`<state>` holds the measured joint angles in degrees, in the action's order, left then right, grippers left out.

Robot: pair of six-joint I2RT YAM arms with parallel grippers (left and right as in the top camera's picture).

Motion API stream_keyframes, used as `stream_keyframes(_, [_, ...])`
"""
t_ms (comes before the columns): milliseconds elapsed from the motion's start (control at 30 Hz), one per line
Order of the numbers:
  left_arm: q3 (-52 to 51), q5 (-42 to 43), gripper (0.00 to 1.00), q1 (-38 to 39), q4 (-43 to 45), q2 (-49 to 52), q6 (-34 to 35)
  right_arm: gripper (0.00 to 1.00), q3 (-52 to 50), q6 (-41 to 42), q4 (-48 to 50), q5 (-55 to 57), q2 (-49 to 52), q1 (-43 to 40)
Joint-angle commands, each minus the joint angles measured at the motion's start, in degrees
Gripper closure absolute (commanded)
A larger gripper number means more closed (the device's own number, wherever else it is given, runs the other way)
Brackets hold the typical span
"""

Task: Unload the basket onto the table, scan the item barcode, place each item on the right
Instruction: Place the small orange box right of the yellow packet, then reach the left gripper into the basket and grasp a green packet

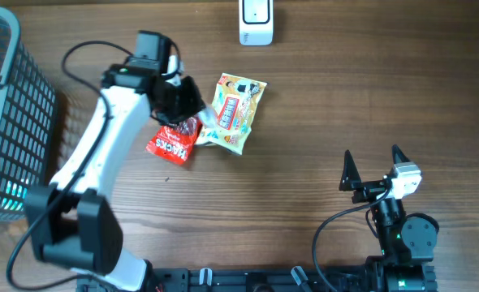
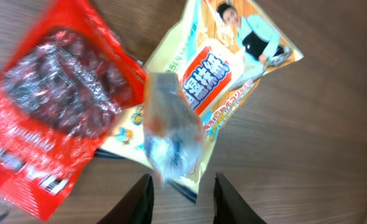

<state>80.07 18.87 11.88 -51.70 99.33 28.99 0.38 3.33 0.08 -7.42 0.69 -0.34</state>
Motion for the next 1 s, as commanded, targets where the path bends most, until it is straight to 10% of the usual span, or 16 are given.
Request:
stream_keyframes(0, [-0.2,-0.7,0.55,2.4,1.0,2.8,0.7,0.00,-0.1,-0.3,0.3,0.5,-0.3,-0.3])
stream_keyframes(333, [9.5,-0.7,0.45,-6.9,-4.7,-6.9,-1.1,0.00,-0.1,-0.3,0.3,0.5,-0.3,-0.3])
stream_keyframes(667, [13.3,-15.8,0.11,-40.1,-7.5,-29.2,-4.6,0.00,-0.1,-0.3,0.3,0.5,-0.3,-0.3])
stream_keyframes(967, [13.2,-16.6,0.01,-56.3,-8.0,-22.9,-1.0,0.00,-0.1,-0.3,0.3,0.5,-0.3,-0.3])
